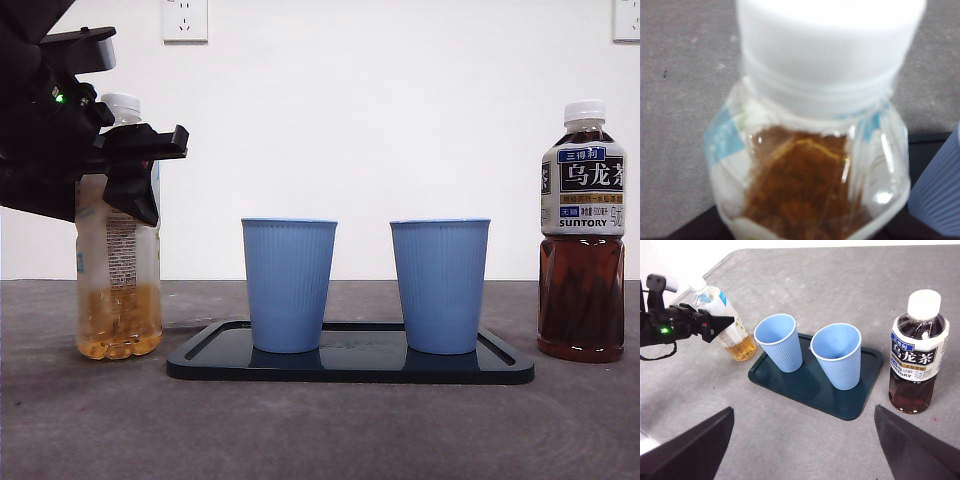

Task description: Pour the drink into the cup

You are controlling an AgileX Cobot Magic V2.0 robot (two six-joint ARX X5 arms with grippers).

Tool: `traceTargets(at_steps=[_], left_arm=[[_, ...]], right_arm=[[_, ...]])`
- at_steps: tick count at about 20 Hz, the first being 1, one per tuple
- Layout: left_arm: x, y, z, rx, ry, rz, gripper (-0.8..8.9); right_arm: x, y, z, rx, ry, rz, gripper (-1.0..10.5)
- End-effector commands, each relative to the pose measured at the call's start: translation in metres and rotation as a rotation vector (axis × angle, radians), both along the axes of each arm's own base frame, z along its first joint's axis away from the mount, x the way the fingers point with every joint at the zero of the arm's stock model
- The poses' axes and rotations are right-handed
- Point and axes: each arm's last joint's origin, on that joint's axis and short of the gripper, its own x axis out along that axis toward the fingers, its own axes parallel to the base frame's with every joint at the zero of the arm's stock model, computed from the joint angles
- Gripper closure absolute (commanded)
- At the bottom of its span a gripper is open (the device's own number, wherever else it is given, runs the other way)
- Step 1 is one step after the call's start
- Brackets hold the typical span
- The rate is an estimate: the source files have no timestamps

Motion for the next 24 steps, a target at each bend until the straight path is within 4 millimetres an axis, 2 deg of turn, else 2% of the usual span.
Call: traceTargets(at_steps=[1,6,10,14,19,24], left_arm=[[0.003,-0.002,0.007,-0.022,-0.048,0.003,5.05],[-0.001,0.0,0.014,-0.025,-0.056,0.002,3.74],[-0.016,0.008,0.03,-0.036,-0.065,0.003,3.72],[-0.049,0.017,0.052,-0.041,-0.034,-0.069,3.75],[-0.093,0.028,0.09,-0.094,0.06,-0.289,3.76],[-0.128,0.04,0.122,-0.181,0.118,-0.51,3.77]], right_arm=[[-0.001,0.0,0.004,-0.005,-0.02,0.008,5.0],[-0.001,0.0,0.004,-0.003,-0.019,0.007,5.0],[-0.001,0.0,0.004,-0.003,-0.019,0.007,5.0],[-0.001,0.0,0.004,-0.003,-0.02,0.007,5.0],[-0.001,0.0,0.004,-0.002,-0.021,0.009,5.0],[-0.001,0.0,0.004,-0.001,-0.02,0.012,5.0]])
